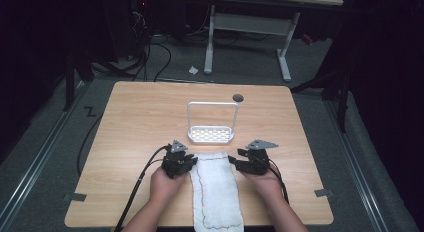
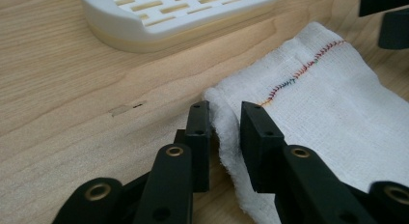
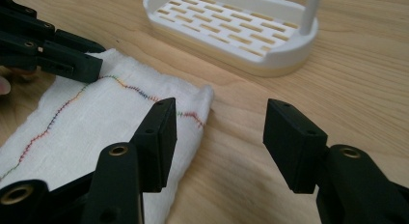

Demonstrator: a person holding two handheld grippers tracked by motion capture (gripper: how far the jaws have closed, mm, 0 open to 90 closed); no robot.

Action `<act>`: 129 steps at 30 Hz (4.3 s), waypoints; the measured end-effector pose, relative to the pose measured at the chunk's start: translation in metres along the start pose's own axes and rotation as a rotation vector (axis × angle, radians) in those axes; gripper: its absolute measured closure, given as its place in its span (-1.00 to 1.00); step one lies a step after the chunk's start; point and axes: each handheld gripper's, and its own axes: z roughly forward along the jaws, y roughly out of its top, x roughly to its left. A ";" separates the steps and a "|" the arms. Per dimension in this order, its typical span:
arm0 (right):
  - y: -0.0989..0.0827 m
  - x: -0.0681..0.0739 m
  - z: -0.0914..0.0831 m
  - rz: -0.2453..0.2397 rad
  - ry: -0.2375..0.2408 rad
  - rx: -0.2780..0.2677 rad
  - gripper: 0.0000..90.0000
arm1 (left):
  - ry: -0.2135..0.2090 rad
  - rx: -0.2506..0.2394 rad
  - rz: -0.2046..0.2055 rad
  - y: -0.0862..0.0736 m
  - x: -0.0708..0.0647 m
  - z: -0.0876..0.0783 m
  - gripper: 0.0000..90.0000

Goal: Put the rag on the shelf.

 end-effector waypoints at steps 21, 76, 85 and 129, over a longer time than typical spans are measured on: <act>-0.001 0.017 0.030 -0.018 0.047 0.060 0.65 | -0.005 -0.003 0.001 -0.002 -0.002 0.000 0.77; 0.111 0.051 -0.091 -0.152 -0.038 -0.446 0.91 | -0.022 -0.506 0.129 0.114 -0.032 -0.123 0.86; 0.135 0.047 -0.106 -0.157 -0.064 -0.481 0.91 | 0.011 -0.532 0.208 0.143 -0.038 -0.134 0.87; 0.225 -0.011 -0.073 -0.089 -0.122 -0.510 0.91 | 0.086 -0.535 0.226 0.240 0.010 -0.099 0.87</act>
